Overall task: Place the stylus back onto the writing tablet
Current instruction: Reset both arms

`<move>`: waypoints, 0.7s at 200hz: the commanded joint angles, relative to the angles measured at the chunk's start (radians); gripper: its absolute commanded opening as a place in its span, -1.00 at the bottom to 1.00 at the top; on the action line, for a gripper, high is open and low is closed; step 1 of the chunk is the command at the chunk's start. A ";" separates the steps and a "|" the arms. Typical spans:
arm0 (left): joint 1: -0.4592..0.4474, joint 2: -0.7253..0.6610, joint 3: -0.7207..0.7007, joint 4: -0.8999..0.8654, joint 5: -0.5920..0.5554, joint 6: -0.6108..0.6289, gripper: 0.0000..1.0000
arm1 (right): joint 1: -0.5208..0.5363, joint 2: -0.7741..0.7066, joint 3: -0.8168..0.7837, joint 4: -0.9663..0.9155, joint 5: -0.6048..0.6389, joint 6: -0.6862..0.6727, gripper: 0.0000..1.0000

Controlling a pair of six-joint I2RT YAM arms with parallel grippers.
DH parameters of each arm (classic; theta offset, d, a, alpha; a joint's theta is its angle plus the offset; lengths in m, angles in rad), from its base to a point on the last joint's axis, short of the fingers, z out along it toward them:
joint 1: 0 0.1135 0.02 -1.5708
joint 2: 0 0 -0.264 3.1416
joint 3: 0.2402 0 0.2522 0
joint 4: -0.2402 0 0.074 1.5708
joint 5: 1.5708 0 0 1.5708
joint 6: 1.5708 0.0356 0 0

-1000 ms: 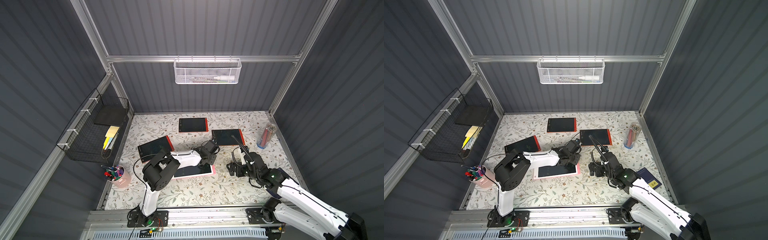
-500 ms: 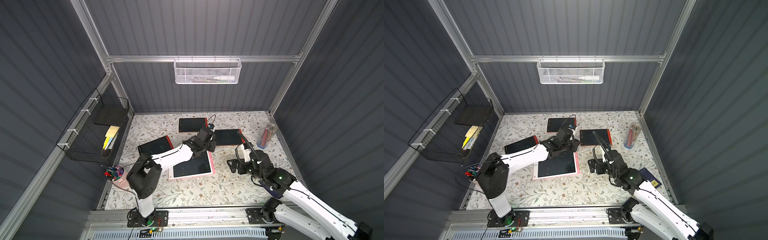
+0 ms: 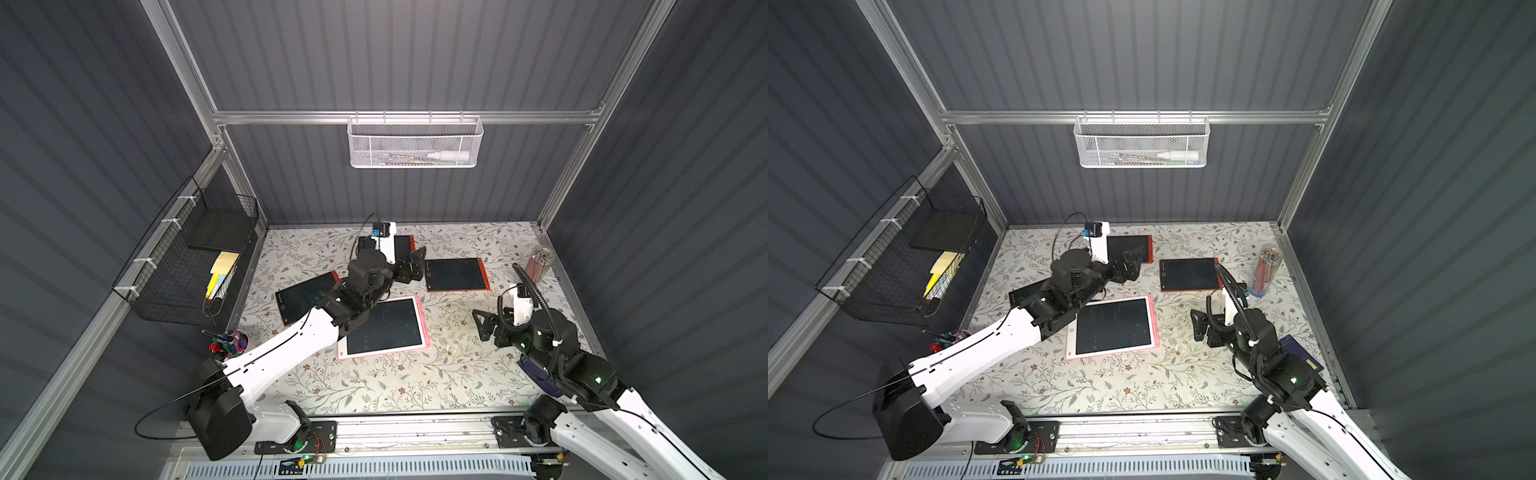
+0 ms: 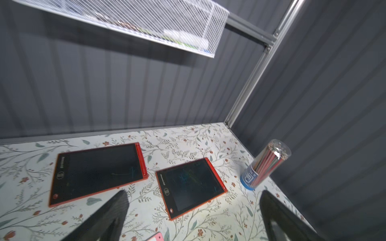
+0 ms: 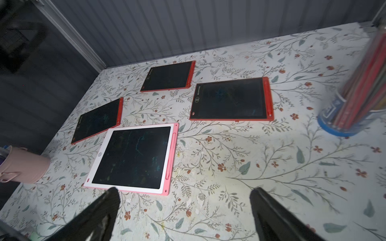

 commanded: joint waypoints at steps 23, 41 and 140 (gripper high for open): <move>0.031 -0.135 -0.187 0.242 -0.259 0.056 0.99 | -0.003 -0.007 -0.058 0.163 0.161 -0.156 0.98; 0.043 -0.199 -0.296 0.330 -0.391 0.029 0.99 | -0.004 0.008 -0.096 0.249 0.211 -0.200 0.98; 0.137 -0.220 -0.709 0.811 -0.686 0.231 0.98 | -0.190 0.380 -0.296 0.781 0.232 -0.413 0.98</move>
